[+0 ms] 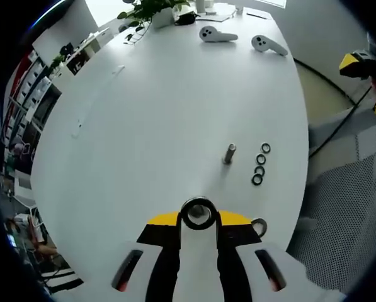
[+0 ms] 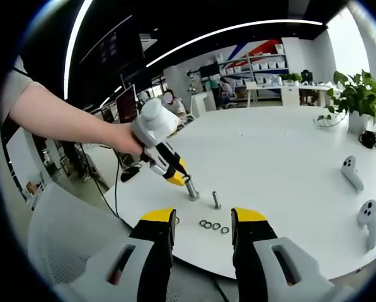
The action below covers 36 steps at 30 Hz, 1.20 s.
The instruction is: Place the washer onto the threaded stud by aligning its center hole with the stud, sliding it down to the base, and recovering from edge contact or off-axis alignment until the washer reaches the visible bottom stop.
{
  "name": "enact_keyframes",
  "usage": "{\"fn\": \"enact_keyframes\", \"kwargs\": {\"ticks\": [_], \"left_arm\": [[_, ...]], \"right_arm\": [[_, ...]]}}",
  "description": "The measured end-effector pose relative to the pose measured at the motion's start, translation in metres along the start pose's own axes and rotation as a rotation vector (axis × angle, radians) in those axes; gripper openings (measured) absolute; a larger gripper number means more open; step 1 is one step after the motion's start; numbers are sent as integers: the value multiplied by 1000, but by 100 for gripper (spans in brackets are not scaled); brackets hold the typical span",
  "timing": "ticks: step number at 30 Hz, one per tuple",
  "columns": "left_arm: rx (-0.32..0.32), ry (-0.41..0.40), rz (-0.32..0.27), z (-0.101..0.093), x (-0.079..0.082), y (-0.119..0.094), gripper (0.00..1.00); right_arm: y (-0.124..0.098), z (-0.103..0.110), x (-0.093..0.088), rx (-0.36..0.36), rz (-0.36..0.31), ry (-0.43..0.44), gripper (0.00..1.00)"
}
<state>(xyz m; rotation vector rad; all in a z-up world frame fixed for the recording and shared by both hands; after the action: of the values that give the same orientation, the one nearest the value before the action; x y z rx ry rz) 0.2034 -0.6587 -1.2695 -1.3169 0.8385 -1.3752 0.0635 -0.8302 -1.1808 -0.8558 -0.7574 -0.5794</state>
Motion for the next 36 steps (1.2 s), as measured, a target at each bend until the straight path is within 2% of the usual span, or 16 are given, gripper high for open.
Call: {"fn": "enact_keyframes", "kwargs": {"ticks": [5, 17, 26, 36], "left_arm": [[-5, 36, 17, 0, 1, 4, 19], [-28, 53, 54, 1, -1, 17, 19], [-49, 67, 81, -1, -5, 35, 19], [-61, 46, 100, -2, -12, 51, 19]], "right_arm": [[0, 0, 0, -2, -2, 2, 37], [0, 0, 0, -3, 2, 3, 37], [0, -1, -1, -6, 2, 5, 37], [0, -2, -1, -9, 3, 6, 37]]}}
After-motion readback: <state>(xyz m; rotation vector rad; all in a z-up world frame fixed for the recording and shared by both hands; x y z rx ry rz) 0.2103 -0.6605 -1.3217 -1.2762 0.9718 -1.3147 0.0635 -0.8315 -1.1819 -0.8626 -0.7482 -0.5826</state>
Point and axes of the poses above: the point that each gripper's makers call its tool centre point, and the gripper's own axes: y roughly forward along the fingers, z roughly to its left, x roughly out of its top, the point moved 3 cm from there along -y, roughly backward along the fingers, and after that the axes turned 13 degrees about y, right-handed, at the moved point
